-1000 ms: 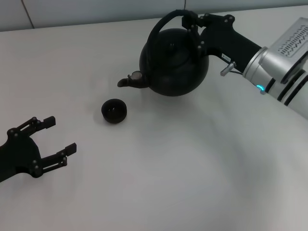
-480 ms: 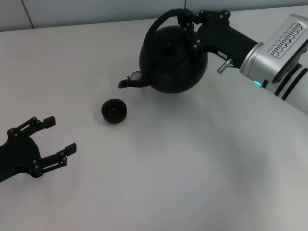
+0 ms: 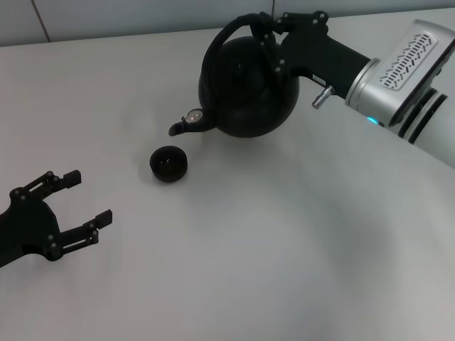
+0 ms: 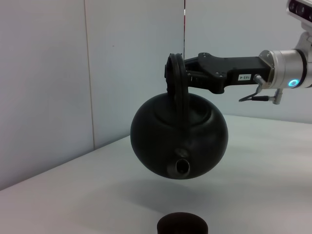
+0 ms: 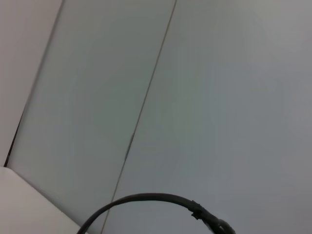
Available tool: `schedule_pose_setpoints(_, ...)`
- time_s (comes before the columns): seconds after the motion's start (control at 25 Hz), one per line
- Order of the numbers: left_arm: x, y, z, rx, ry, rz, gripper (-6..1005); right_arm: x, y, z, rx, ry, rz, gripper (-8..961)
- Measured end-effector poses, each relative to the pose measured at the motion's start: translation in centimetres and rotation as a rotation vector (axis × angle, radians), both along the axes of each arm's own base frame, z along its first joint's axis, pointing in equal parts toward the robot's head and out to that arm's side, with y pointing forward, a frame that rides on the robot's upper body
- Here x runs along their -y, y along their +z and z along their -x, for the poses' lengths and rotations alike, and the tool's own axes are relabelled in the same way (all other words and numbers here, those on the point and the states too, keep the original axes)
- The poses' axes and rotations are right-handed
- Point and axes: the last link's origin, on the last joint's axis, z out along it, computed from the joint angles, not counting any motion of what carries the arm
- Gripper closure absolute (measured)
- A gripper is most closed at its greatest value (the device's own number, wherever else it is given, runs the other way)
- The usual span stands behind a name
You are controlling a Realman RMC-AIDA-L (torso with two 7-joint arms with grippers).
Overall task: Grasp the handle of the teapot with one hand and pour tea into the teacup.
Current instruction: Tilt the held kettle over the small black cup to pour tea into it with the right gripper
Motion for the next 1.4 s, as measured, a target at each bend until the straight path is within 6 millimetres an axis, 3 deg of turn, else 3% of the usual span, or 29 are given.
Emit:
schedule_pose_setpoints(0.56,0.01,0.01,-0.08,0.005,-0.002,-0.001,139,-0.49,-0.35,0.79,0.039,0.030,0.000,856)
schedule_pose_setpoints(1.4,0.08,0.02,0.06,0.003,0.004,-0.003,140,-0.24,-0.10,0.45,-0.001,0.008,-0.009,856)
